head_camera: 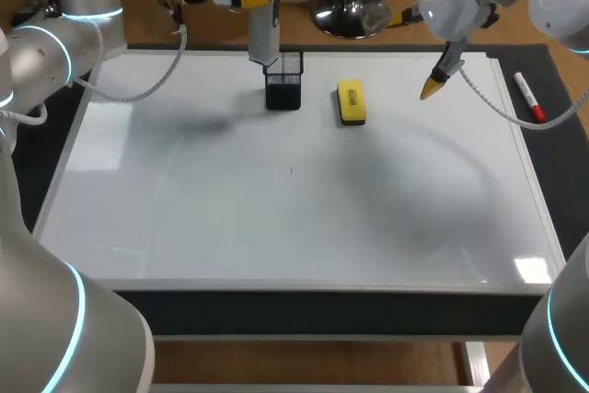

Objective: Pick up the inspection probe, press it on each red-marked spot on the whiteboard one by one, put down the probe, pick up the eraser, and wipe off all the red marks.

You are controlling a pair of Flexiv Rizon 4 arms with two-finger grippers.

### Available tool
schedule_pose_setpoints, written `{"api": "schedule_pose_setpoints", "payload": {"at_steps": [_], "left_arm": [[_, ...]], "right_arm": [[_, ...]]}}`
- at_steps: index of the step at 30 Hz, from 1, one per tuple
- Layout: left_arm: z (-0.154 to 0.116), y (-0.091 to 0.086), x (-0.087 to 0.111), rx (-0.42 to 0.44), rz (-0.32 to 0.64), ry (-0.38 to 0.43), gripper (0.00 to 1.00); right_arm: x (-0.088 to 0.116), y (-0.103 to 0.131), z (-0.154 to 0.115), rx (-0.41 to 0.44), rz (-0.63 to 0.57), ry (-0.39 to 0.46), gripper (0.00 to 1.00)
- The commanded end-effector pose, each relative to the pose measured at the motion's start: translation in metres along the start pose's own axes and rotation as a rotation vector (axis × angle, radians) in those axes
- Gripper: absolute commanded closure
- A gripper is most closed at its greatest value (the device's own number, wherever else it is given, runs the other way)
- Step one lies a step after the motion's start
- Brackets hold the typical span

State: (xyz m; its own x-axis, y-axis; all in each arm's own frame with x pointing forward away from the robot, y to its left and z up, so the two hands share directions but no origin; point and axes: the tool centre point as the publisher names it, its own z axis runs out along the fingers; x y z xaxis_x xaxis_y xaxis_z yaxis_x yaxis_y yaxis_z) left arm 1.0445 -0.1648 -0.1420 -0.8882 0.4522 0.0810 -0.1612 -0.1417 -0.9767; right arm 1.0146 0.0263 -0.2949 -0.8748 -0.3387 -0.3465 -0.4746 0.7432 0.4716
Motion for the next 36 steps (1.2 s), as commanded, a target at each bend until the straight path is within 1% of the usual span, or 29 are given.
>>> {"api": "schedule_pose_setpoints", "payload": {"at_steps": [1, 3, 5, 6, 8, 9, 11, 16, 18, 22, 24, 36], "left_arm": [[0.010, 0.003, 0.004, 0.013, 0.016, -0.215, 1.00], [0.010, 0.006, 0.001, 0.035, 0.019, -0.241, 1.00], [0.010, 0.007, 0.000, 0.025, 0.039, -0.287, 1.00], [0.011, 0.008, -0.001, 0.037, 0.040, -0.296, 1.00], [0.011, 0.011, -0.003, 0.029, 0.056, -0.328, 1.00], [0.011, 0.012, -0.005, 0.042, 0.053, -0.332, 1.00], [0.011, 0.013, -0.007, 0.039, 0.065, -0.354, 1.00], [0.014, 0.017, -0.011, 0.061, 0.067, -0.375, 1.00], [0.016, 0.017, -0.013, 0.055, 0.084, -0.401, 1.00], [0.016, 0.018, -0.015, 0.073, 0.093, -0.423, 1.00], [0.016, 0.020, -0.016, 0.067, 0.102, -0.439, 1.00], [0.014, 0.026, -0.014, 0.089, 0.127, -0.465, 1.00]], "right_arm": [[0.000, 0.000, 0.000, 0.002, -0.001, 0.003, 0.00], [0.000, 0.000, 0.000, 0.002, -0.001, 0.003, 0.00], [0.000, 0.000, 0.000, 0.002, -0.001, 0.003, 0.00], [0.000, 0.000, 0.000, 0.002, -0.001, 0.003, 0.00], [0.000, 0.000, 0.000, 0.002, -0.001, 0.003, 0.00], [0.000, 0.000, 0.000, 0.002, -0.001, 0.003, 0.00], [0.000, 0.000, 0.000, 0.002, -0.001, 0.003, 0.00], [0.000, 0.000, 0.000, 0.002, -0.001, 0.003, 0.00], [0.000, 0.000, 0.000, 0.002, -0.001, 0.003, 0.00], [0.000, 0.000, 0.000, 0.002, -0.001, 0.003, 0.00], [0.000, 0.000, 0.000, 0.002, -0.001, 0.003, 0.00], [0.000, 0.000, 0.000, 0.002, -0.001, 0.003, 0.00]]}}
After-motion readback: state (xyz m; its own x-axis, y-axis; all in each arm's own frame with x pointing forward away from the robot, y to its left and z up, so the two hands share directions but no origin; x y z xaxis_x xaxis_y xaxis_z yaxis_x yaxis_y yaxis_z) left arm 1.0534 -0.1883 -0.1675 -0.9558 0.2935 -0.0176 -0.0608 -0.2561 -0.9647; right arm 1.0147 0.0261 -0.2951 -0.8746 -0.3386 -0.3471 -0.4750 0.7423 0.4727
